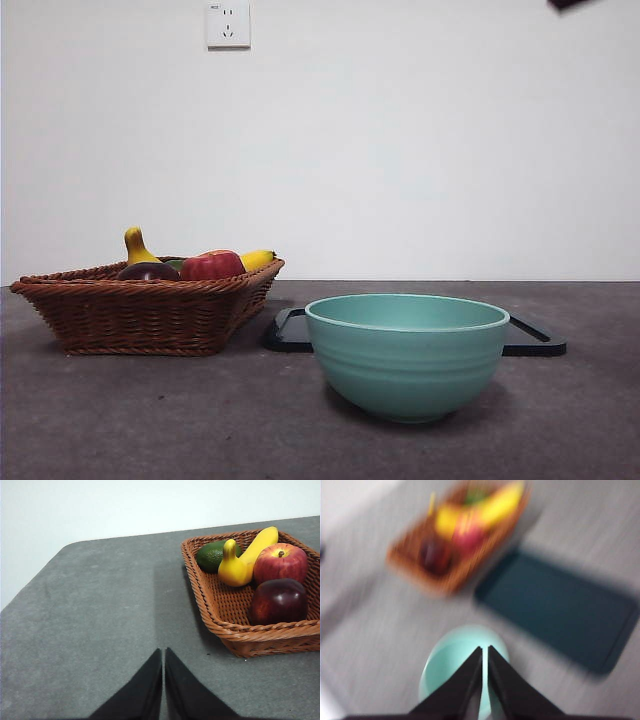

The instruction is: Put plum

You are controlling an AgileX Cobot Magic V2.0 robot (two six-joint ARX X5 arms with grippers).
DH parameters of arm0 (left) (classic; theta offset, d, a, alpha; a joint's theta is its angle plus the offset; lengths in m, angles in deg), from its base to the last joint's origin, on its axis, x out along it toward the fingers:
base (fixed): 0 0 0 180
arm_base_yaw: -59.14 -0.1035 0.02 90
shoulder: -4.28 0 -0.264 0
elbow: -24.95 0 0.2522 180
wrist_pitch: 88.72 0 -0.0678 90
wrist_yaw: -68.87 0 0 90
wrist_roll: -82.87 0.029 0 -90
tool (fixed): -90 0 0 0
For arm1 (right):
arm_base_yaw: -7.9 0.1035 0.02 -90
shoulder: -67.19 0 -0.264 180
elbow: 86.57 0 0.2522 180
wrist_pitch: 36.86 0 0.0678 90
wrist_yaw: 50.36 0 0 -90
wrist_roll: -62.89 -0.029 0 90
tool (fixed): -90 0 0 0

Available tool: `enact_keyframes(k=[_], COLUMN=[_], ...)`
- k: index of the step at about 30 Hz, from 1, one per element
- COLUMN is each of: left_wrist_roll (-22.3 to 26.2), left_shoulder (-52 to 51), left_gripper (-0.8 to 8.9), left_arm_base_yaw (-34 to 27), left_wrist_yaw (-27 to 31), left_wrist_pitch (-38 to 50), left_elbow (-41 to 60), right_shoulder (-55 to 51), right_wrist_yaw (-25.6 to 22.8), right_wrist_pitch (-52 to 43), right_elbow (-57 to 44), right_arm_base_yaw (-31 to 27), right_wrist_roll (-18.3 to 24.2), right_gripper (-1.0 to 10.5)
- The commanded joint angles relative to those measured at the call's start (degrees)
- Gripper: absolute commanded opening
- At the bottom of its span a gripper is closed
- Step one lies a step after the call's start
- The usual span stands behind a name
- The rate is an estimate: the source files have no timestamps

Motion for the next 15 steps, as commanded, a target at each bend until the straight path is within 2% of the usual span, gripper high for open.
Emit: enact_keyframes(k=[1, 7, 15], left_wrist_roll=[-0.2, -0.2, -0.2], left_shoulder=[-0.1, -0.1, -0.1], left_gripper=[0.07, 0.07, 0.07], left_arm_base_yaw=[-0.2, -0.2, -0.2], left_wrist_yaw=[0.1, 0.1, 0.1], left_wrist_pitch=[-0.4, -0.4, -0.4], left_elbow=[1.2, 1.2, 1.2], right_shoulder=[-3.1, -11.2, -22.6], right_wrist_yaw=[-0.2, -2.6, -3.4], right_wrist_pitch=[-7.6, -19.9, -30.9], right_elbow=[-1.7, -9.4, -25.6], right_arm_base_yaw=[-3.9, -13.1, -20.3], right_wrist_roll=[1.6, 5.0, 5.0], right_gripper=[0.0, 0.1, 0.0])
